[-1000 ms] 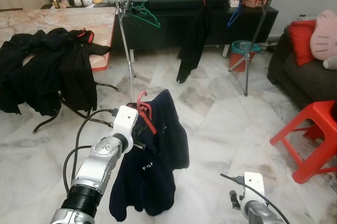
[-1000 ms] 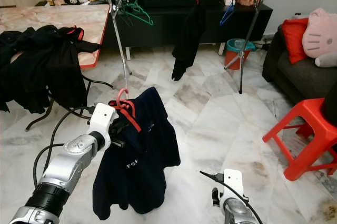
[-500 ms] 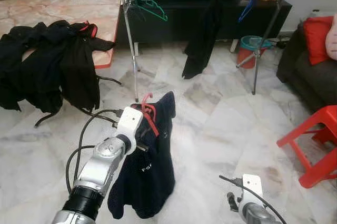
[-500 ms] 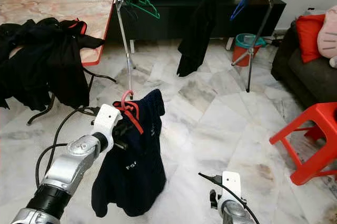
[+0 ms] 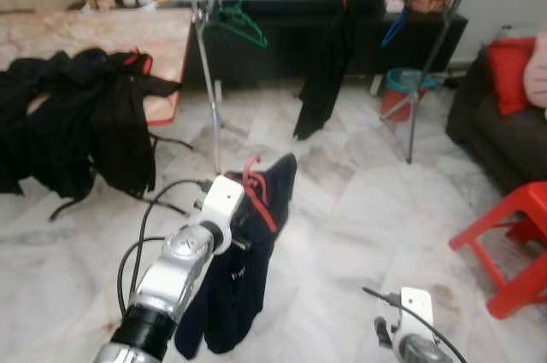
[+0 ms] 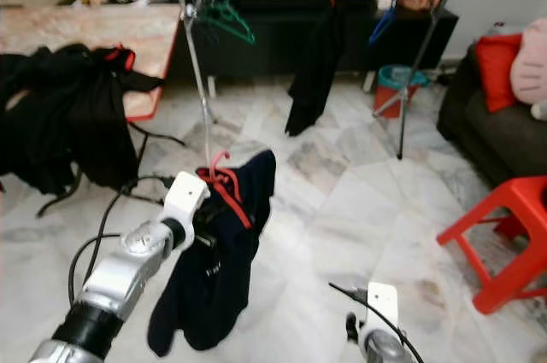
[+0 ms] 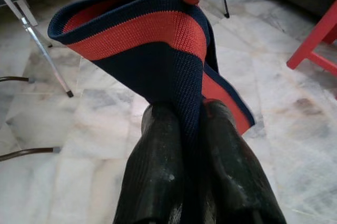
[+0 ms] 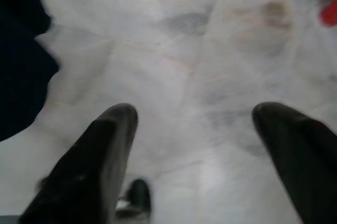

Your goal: Hang hanger

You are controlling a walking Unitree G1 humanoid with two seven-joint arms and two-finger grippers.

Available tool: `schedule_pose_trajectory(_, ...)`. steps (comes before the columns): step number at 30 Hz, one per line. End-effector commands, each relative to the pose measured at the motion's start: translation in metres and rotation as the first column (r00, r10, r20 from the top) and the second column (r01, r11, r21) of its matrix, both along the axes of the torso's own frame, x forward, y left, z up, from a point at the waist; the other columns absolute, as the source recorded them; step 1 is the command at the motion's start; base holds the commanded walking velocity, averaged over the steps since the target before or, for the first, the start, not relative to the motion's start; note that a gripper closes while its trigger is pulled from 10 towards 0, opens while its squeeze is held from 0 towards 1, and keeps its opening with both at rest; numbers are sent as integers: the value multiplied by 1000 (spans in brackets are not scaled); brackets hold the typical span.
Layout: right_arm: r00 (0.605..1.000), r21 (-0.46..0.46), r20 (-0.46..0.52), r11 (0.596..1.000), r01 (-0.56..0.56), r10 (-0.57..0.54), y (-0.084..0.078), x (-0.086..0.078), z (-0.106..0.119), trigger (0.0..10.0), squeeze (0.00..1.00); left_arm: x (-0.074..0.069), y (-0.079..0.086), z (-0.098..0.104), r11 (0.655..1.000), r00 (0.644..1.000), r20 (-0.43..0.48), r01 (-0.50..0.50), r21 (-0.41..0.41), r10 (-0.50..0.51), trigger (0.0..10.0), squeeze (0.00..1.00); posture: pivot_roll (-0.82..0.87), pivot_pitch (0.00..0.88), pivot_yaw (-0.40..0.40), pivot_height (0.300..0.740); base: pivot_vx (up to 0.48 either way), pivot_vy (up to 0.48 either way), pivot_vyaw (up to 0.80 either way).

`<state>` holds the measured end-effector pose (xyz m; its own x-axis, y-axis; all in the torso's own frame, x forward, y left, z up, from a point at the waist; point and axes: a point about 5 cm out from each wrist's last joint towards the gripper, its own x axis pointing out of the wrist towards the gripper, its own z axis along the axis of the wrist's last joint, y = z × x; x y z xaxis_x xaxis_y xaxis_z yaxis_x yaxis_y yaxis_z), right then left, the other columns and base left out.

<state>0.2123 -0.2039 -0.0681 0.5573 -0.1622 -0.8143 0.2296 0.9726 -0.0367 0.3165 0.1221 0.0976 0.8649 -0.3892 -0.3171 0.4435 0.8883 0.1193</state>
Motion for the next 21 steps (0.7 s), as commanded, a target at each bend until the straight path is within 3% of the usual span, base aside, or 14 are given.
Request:
schedule_pose_trajectory(1,1000,-17,-9,1000,17,-17,-8,-3,0,10000,0,4,-6,14,1000,998,61,11,-15,-10,10000,0,-104,0,-43,732,315,0,0)
schedule_pose_trajectory(7,1000,-20,-5,1000,18,-18,-8,-3,0,10000,0,3,9,19,998,990,123,-61,-28,64,10000,0,-82,0,-62,732,314,0,0)
schedule_pose_trajectory(9,1000,-21,-5,1000,8,-8,-7,-3,0,10000,0,3,26,23,991,975,175,-130,-41,136,10000,0,-82,0,-62,732,315,0,0)
schedule_pose_trajectory(11,1000,-26,-13,1000,-10,10,-5,-3,-1,10000,0,-3,59,16,969,948,202,-242,-42,245,10000,0,-54,0,-76,732,319,0,0)
schedule_pose_trajectory(14,1000,-27,-6,1000,-5,5,-5,-1,0,10000,0,-12,82,4,956,940,176,-293,-25,293,10000,0,-55,0,-75,732,320,0,0)
schedule_pose_trajectory(21,1000,-28,3,1000,3,-3,-6,1,1,10000,0,-27,102,-25,942,937,108,-335,16,332,10000,0,-61,0,-62,732,323,0,0)
